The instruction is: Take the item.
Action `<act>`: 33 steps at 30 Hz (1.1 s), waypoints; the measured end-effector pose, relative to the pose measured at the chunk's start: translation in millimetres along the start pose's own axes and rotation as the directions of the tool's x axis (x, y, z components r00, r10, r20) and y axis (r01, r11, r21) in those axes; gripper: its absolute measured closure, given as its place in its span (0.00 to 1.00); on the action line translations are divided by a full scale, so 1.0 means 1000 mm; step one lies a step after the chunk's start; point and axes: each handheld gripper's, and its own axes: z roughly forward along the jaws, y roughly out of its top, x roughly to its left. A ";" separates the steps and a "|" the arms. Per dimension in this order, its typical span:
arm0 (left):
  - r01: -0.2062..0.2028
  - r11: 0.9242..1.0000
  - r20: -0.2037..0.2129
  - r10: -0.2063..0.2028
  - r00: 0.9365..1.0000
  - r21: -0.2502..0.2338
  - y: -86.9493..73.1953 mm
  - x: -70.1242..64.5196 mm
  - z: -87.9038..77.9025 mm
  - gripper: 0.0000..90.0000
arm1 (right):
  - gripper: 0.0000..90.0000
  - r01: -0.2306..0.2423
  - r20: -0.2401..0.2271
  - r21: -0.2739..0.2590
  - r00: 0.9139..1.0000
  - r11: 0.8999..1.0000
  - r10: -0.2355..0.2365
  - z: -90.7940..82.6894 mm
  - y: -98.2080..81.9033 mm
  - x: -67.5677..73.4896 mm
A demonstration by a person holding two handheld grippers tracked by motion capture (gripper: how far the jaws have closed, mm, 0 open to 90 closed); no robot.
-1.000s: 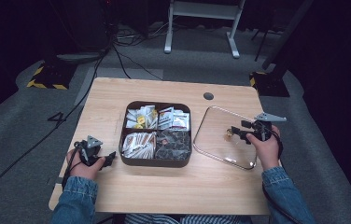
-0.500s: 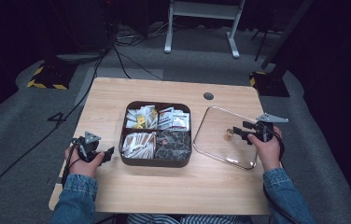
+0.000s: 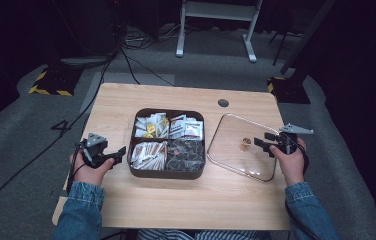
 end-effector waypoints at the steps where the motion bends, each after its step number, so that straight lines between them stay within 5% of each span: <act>1: 0.000 1.000 0.000 0.000 1.000 0.000 0.000 0.000 0.000 0.29 | 0.41 0.000 0.000 0.000 1.000 1.000 0.000 0.000 0.000 0.000; 5: -0.011 0.997 0.047 0.014 0.999 -0.073 0.007 -0.011 -0.008 0.31 | 0.41 0.006 -0.013 0.004 1.000 1.000 -0.006 0.002 0.001 0.002; 9: -0.011 0.995 0.073 0.018 0.997 -0.097 0.009 -0.017 -0.012 0.33 | 0.41 0.007 -0.016 0.009 1.000 1.000 -0.007 0.003 0.001 0.003; 11: -0.045 0.993 0.083 0.054 0.995 -0.105 0.012 -0.025 -0.012 0.36 | 0.41 0.007 -0.018 0.010 1.000 1.000 -0.007 0.004 0.002 0.004; 26: -0.159 0.985 0.075 0.165 0.984 -0.072 0.012 -0.047 0.003 0.46 | 0.40 0.023 -0.043 0.014 0.999 1.000 -0.022 0.011 0.004 0.008; 33: -0.192 0.981 0.071 0.192 0.979 -0.002 0.009 -0.054 0.013 0.56 | 0.40 0.027 -0.048 0.022 0.999 0.999 -0.026 0.013 0.003 0.008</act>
